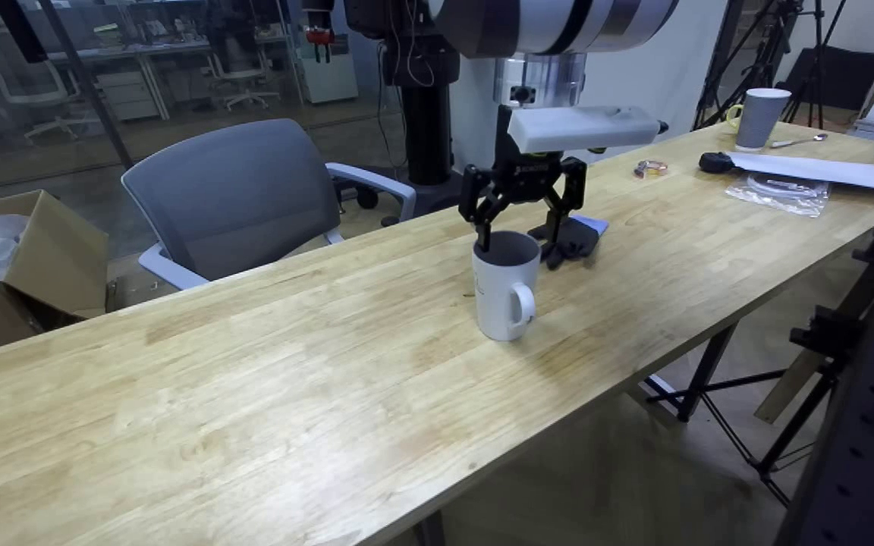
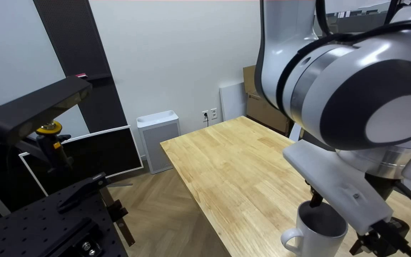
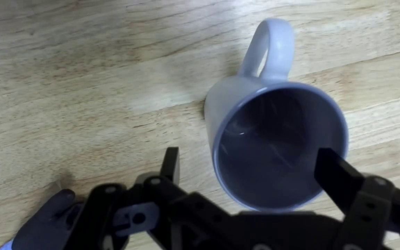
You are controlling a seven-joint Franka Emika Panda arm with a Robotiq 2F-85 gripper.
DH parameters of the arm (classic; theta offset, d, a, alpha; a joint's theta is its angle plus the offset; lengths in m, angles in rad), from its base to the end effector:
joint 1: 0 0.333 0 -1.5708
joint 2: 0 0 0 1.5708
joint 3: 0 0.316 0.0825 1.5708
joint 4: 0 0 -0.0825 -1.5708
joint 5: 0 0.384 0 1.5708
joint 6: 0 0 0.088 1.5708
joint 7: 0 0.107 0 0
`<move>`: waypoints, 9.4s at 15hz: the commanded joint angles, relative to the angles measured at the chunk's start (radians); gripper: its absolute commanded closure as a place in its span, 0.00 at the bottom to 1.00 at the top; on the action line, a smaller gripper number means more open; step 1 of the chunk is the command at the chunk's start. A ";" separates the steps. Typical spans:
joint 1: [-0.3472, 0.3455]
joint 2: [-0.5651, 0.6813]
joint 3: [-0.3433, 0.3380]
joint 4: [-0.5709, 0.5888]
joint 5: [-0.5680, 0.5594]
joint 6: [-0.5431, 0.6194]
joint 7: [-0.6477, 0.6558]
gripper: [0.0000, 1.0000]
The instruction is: Move the white mug backwards
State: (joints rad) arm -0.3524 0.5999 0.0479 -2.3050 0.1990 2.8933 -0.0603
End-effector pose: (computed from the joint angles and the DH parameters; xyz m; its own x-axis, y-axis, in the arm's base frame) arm 0.4766 -0.1594 0.0851 0.9025 -0.4305 -0.0163 -0.4304 -0.8996 -0.0741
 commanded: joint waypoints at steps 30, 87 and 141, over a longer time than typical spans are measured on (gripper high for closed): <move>0.089 0.080 -0.083 0.028 -0.048 0.011 0.022 0.99; 0.178 0.322 -0.155 0.723 -0.090 -0.405 0.105 0.98; 0.194 0.195 -0.186 0.714 -0.100 -0.526 0.155 0.00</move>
State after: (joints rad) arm -0.1693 0.8726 -0.1316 -1.5083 0.1146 2.3720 0.0601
